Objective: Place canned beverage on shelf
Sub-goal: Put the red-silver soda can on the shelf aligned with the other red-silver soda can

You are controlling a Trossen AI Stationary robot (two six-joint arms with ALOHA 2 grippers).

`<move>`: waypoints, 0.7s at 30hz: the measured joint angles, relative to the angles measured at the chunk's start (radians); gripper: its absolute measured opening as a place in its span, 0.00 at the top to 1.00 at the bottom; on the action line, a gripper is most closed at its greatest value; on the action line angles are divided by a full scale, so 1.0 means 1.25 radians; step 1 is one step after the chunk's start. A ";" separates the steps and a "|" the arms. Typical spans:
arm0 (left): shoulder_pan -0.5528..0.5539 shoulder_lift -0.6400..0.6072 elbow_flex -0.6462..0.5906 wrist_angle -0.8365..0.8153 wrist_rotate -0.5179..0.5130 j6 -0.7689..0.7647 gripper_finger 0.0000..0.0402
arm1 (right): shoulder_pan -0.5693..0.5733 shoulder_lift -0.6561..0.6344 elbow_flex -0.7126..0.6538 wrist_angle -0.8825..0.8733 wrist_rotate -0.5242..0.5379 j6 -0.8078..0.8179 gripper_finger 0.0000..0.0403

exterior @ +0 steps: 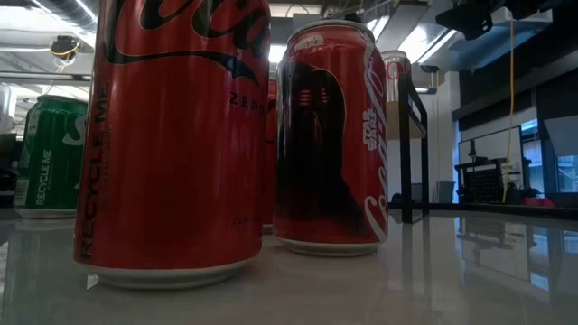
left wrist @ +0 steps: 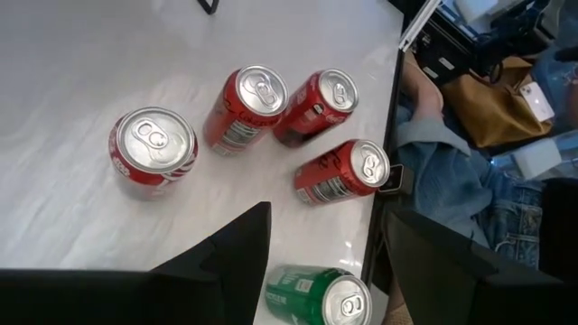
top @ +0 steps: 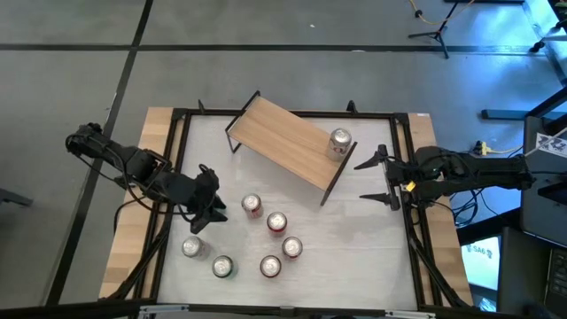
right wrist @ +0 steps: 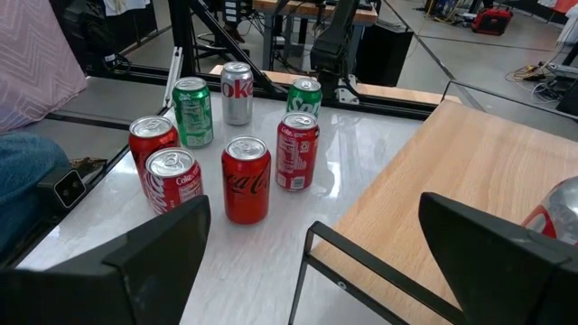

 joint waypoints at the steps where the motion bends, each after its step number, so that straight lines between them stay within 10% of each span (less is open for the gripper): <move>1: 0.000 0.000 0.000 0.000 0.000 0.000 0.49 | 0.000 0.000 0.000 0.000 0.000 0.000 0.03; 21: 0.000 0.000 0.000 -0.001 0.024 -0.004 0.49 | 0.000 0.000 0.000 0.000 0.000 0.000 0.03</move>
